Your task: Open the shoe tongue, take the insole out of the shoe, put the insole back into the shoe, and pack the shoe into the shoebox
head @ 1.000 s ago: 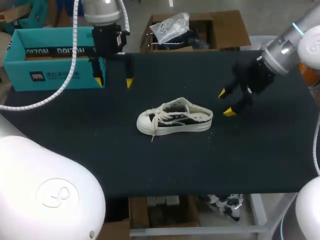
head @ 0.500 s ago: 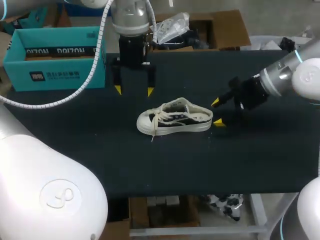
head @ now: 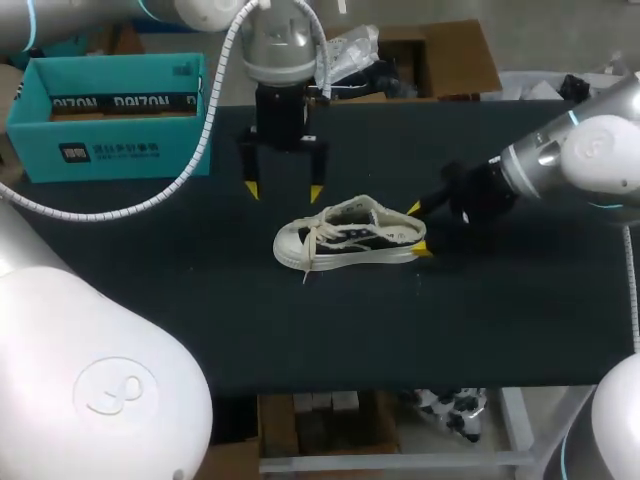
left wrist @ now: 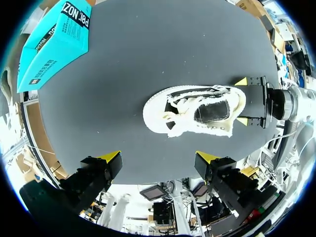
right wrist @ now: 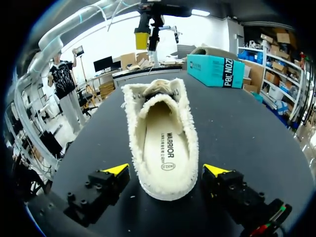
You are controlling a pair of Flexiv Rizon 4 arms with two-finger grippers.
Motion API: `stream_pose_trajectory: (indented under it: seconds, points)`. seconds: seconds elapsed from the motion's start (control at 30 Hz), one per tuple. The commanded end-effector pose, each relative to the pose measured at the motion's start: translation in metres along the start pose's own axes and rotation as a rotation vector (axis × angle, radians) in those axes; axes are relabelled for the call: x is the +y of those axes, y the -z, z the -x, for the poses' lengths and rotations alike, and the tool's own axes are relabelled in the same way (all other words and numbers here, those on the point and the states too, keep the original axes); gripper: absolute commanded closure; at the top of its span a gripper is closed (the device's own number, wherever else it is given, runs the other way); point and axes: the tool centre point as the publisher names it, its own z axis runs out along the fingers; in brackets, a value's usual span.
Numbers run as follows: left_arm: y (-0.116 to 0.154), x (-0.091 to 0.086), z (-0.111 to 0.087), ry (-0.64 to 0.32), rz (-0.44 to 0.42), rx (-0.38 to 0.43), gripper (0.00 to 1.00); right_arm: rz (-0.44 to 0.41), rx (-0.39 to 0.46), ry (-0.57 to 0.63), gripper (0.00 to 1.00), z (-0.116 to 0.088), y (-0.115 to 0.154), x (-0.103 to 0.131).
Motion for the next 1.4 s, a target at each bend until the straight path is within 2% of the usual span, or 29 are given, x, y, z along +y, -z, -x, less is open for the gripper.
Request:
stream_pose_trajectory:
  seconds: [0.03,0.43,1.03,1.07,1.1,1.13,1.27,1.4]
  points:
    - [-0.003,-0.005,-0.005,0.003,0.010,-0.004,0.00,0.012,-0.026,0.009,0.00,-0.006,-0.007,-0.002]
    - [-0.008,-0.007,-0.015,0.020,0.008,0.012,0.00,0.048,-0.053,0.019,0.00,-0.007,-0.020,0.002]
    - [-0.013,-0.001,-0.037,0.016,0.007,0.018,0.00,0.091,-0.054,0.015,0.00,0.005,-0.031,-0.007]
    - [-0.013,-0.001,-0.038,0.020,0.007,0.017,0.00,0.091,-0.055,0.014,0.26,0.005,-0.030,-0.007]
    - [-0.013,-0.002,-0.040,0.024,0.006,0.015,0.00,0.093,-0.058,0.020,0.91,0.005,-0.030,-0.008]
    - [-0.014,-0.002,-0.043,0.028,0.005,0.009,0.00,0.094,-0.057,0.024,1.00,0.005,-0.030,-0.008]
    - [-0.012,-0.007,-0.055,0.037,0.003,-0.019,0.00,0.093,-0.054,0.026,1.00,0.006,-0.031,-0.008]
    - [-0.013,-0.022,-0.072,0.036,0.031,-0.057,0.00,0.094,-0.050,0.036,1.00,0.007,-0.033,-0.008]
